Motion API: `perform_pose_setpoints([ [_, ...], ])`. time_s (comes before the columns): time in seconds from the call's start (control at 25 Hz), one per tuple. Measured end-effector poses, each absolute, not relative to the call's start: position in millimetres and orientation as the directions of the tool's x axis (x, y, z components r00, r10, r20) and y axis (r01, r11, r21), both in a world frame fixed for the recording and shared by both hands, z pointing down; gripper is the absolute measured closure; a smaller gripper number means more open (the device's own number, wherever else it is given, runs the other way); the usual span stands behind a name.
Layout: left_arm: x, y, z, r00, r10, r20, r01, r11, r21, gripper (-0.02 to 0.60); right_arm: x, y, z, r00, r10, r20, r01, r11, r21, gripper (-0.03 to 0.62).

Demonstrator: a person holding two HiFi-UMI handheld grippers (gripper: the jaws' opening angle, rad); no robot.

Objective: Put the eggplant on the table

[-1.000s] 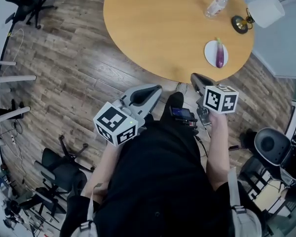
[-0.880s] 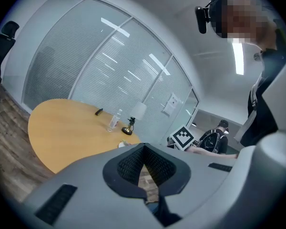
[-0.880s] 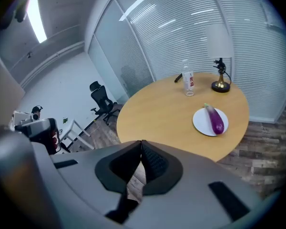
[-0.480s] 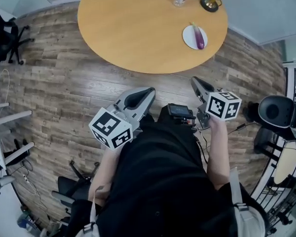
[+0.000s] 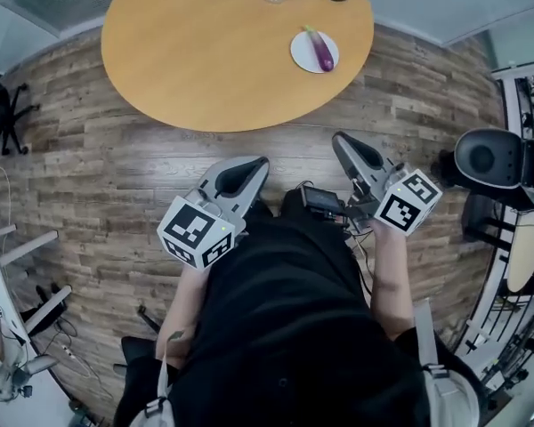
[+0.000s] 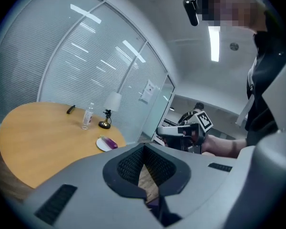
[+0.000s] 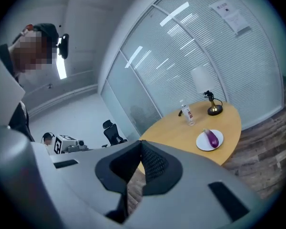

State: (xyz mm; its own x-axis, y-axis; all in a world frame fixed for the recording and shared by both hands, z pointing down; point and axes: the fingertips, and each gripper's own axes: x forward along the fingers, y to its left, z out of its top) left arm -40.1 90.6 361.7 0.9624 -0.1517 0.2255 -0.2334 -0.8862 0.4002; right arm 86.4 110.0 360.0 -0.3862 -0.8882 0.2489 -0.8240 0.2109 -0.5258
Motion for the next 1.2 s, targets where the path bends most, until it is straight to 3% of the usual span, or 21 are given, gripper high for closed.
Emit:
perform_pose_setpoints([
  [0.6,-16,112,368,0.965,-0.044,0.258,-0.151,-0.897,0.414,0.569,94,148,370,-0.343,-0.910,0.234,-0.857,0.200,-0.475,0.577],
  [1.2,-41,101,372,0.959,-0.094,0.267,-0.204,-0.883,0.423,0.569,73,133,373,-0.386,-0.890,0.242,-0.853,0.244,-0.462,0.577],
])
